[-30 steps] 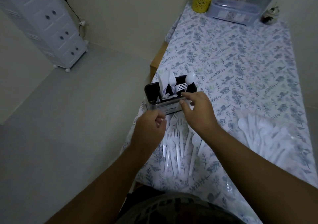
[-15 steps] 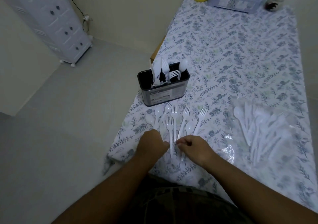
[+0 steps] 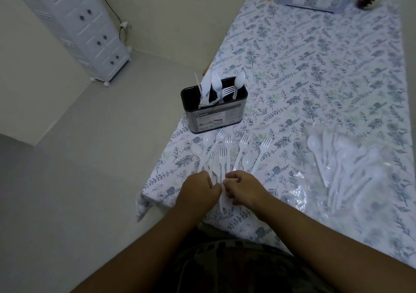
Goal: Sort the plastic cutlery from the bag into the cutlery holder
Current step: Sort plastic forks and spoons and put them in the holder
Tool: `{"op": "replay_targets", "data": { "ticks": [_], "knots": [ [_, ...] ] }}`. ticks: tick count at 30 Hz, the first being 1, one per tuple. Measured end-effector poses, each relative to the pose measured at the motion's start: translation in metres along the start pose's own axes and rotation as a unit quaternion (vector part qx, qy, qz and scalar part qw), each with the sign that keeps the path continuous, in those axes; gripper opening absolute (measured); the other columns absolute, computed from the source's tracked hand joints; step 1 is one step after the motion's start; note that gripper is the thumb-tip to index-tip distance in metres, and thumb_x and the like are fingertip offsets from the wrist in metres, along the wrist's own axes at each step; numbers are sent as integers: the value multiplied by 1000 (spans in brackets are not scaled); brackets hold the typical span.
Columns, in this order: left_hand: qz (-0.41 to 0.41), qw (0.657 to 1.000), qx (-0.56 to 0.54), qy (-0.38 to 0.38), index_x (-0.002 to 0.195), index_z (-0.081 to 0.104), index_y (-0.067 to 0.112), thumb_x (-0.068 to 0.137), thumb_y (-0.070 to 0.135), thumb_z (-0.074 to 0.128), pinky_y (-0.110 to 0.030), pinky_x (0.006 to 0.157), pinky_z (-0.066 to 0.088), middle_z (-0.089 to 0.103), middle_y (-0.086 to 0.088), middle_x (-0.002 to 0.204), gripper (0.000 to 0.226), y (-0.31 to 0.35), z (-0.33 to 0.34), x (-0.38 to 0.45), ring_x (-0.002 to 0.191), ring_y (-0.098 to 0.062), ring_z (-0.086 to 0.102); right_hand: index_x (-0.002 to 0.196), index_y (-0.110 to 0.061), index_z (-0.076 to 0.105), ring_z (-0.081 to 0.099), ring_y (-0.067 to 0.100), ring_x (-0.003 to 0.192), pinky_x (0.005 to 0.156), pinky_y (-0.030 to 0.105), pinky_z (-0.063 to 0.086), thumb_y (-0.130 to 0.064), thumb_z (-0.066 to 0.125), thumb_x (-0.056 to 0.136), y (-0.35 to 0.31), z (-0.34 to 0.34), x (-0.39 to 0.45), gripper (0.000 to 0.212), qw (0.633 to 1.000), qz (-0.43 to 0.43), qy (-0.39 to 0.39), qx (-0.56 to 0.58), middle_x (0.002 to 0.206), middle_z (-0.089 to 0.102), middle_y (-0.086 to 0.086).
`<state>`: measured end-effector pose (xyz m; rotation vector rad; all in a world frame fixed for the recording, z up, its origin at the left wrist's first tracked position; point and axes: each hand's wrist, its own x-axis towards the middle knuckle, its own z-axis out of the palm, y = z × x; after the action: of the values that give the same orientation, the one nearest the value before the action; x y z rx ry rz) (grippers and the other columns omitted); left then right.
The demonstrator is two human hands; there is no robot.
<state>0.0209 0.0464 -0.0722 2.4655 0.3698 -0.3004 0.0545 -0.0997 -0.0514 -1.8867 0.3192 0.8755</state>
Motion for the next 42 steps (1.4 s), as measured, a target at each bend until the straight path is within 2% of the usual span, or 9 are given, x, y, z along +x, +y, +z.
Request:
{"op": "replay_targets", "data": {
  "ticks": [5, 10, 16, 23, 27, 30, 33, 38, 42],
  "knots": [
    [-23, 1000, 16, 6, 80, 47, 21, 80, 46, 72, -24, 55, 29, 49, 3, 75, 36, -10, 4, 7, 69, -12, 47, 124, -13, 64, 63, 16, 75, 65, 29, 54, -17, 58, 98, 6, -4, 0, 27, 1000, 13, -2, 26, 92, 71, 9],
    [-30, 999, 16, -10, 72, 52, 16, 80, 31, 66, -24, 51, 32, 55, 1, 70, 22, -11, 3, 12, 65, -14, 52, 115, -13, 67, 61, 15, 73, 64, 28, 53, -13, 59, 97, 8, -5, 2, 20, 999, 26, -7, 40, 87, 68, 7],
    [-34, 999, -4, -4, 78, 56, 16, 83, 42, 72, -27, 60, 41, 58, -1, 74, 31, -13, 7, 13, 71, -16, 56, 105, -14, 70, 61, 19, 75, 66, 31, 54, -13, 59, 98, 6, -2, 7, 13, 998, 24, -3, 60, 88, 68, 12],
    [-67, 995, -59, -31, 64, 58, 20, 84, 30, 74, -15, 53, 35, 61, 6, 66, 27, -15, -3, 14, 62, -4, 56, 109, -11, 71, 64, 19, 78, 67, 29, 58, -13, 61, 98, 5, 1, 9, 15, 995, 34, 4, 97, 92, 69, 13],
    [-77, 969, -218, -82, 75, 68, 17, 85, 31, 77, -26, 62, 56, 71, -1, 70, 20, -6, -14, 7, 64, -13, 68, 115, -10, 65, 67, 20, 83, 81, 39, 60, -22, 64, 98, 3, 4, 9, 21, 988, 20, -23, 152, 97, 73, 11],
    [-61, 936, -312, -154, 81, 73, 9, 88, 25, 75, -34, 68, 63, 75, -8, 72, 17, 5, -18, 2, 65, -19, 73, 91, -13, 60, 70, 20, 78, 77, 38, 61, -25, 64, 99, 2, 2, 7, 15, 980, 6, -51, 191, 84, 69, 9],
    [-21, 955, -257, -149, 76, 75, 14, 90, 31, 72, -34, 68, 60, 75, -4, 68, 23, 11, -16, 6, 63, -17, 72, 88, -4, 61, 70, 29, 77, 71, 39, 59, -20, 59, 101, 3, -4, 7, 21, 973, 14, -2, 231, 84, 68, 17],
    [-48, 992, -108, -34, 85, 69, 14, 90, 36, 67, -18, 55, 41, 66, 6, 74, 22, 24, -1, 29, 70, -10, 61, 101, -6, 55, 55, 23, 54, 51, 35, 48, -18, 49, 105, 14, -22, 2, 14, 963, 53, 54, 258, 73, 63, 13],
    [-74, 992, -94, -50, 72, 69, -1, 91, 29, 67, -25, 55, 49, 69, -14, 67, 35, 32, 11, 42, 61, -23, 66, 101, -7, 53, 45, 17, 49, 45, 29, 35, -22, 43, 106, 23, -28, -1, 19, 975, 63, 46, 207, 76, 62, 10]
  ]
}}
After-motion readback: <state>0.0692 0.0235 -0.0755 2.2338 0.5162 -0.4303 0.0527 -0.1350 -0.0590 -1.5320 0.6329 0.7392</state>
